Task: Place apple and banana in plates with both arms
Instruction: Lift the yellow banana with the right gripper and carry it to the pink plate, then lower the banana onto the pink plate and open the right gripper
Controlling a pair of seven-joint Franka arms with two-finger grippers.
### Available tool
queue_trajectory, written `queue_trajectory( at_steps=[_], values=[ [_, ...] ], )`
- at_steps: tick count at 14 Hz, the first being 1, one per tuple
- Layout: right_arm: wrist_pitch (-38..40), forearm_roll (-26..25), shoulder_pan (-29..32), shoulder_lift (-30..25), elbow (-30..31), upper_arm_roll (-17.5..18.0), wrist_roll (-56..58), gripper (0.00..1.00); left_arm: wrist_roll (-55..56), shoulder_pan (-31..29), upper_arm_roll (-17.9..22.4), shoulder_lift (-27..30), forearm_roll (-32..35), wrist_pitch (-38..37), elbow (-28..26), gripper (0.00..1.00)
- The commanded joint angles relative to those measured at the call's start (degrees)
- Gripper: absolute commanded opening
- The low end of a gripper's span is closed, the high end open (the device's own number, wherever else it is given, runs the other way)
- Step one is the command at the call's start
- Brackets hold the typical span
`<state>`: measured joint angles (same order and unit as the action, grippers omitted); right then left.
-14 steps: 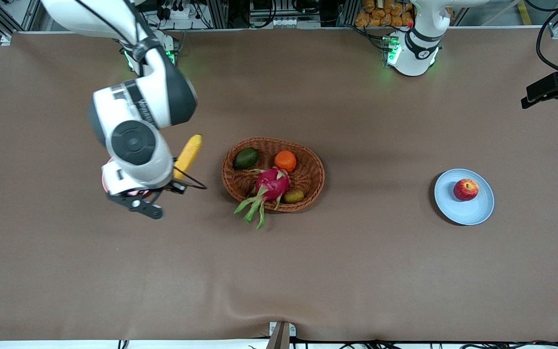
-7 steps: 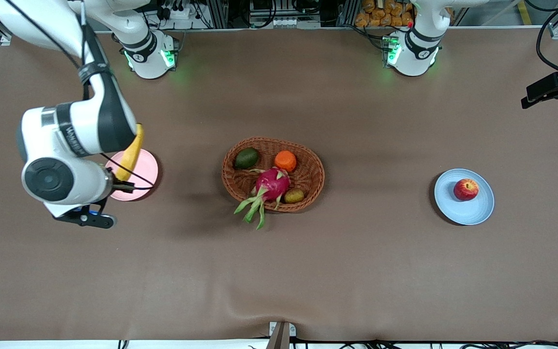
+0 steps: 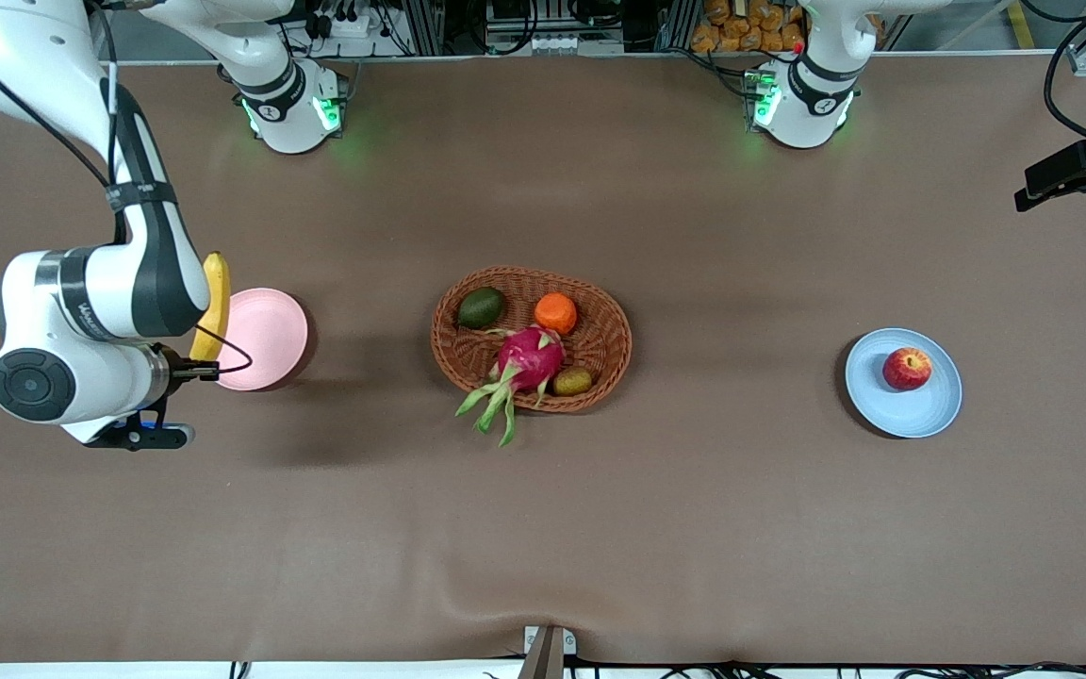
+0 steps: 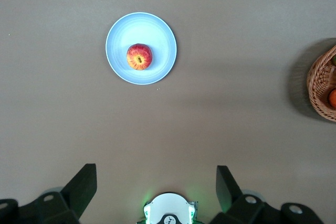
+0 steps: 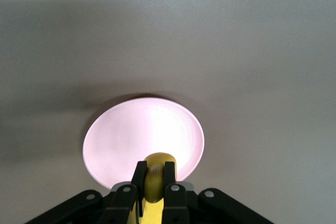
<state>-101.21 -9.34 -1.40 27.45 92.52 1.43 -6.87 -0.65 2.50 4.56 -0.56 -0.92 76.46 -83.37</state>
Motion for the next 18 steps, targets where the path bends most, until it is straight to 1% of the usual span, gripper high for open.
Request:
queue_trajectory(
  at_steps=[1, 3, 8, 12, 13, 14, 15, 16, 18],
  values=[
    [-8.9, 0.8, 1.1, -6.6, 12.5, 1.1, 0.8, 0.00, 0.6, -0.5, -0.4, 0.1, -0.2, 0.2, 0.2, 1.00],
    [-16.0, 0.8, 1.6, -7.5, 17.8, 1.0, 0.8, 0.00, 0.6, -0.5, -0.4, 0.1, -0.2, 0.2, 0.2, 1.00],
    [-29.7, 0.8, 1.6, -7.5, 26.3, 0.9, 0.5, 0.00, 0.4, -0.6, -0.4, 0.1, -0.2, 0.2, 0.2, 1.00],
    [-30.2, 0.8, 1.6, -7.3, 26.8, 1.0, 0.0, 0.00, 0.6, -0.5, -0.4, 0.1, -0.2, 0.2, 0.2, 1.00],
    [-30.0, 0.8, 1.5, -7.3, 26.8, 1.0, 0.0, 0.13, 0.6, -0.5, -0.4, 0.1, -0.2, 0.2, 0.2, 1.00],
    [-29.7, 0.8, 1.6, -7.4, 26.6, 1.0, -0.2, 0.39, 0.6, -0.5, -0.4, 0.1, -0.2, 0.2, 0.2, 1.00],
    [-29.2, 0.8, 1.6, -7.7, 26.1, 1.0, -0.2, 0.61, 0.6, -0.5, -0.4, 0.1, -0.2, 0.1, 0.2, 1.00],
    [-28.1, 0.8, 1.6, -8.1, 25.4, 1.0, -0.2, 1.00, 0.6, -0.5, -0.4, 0.1, -0.2, 0.1, 0.2, 1.00],
    [-22.3, 0.8, 1.4, -9.1, 21.9, 1.3, -0.2, 1.00, 0.7, -0.5, -0.4, 0.0, -0.2, 0.2, 0.2, 1.00]
  ],
)
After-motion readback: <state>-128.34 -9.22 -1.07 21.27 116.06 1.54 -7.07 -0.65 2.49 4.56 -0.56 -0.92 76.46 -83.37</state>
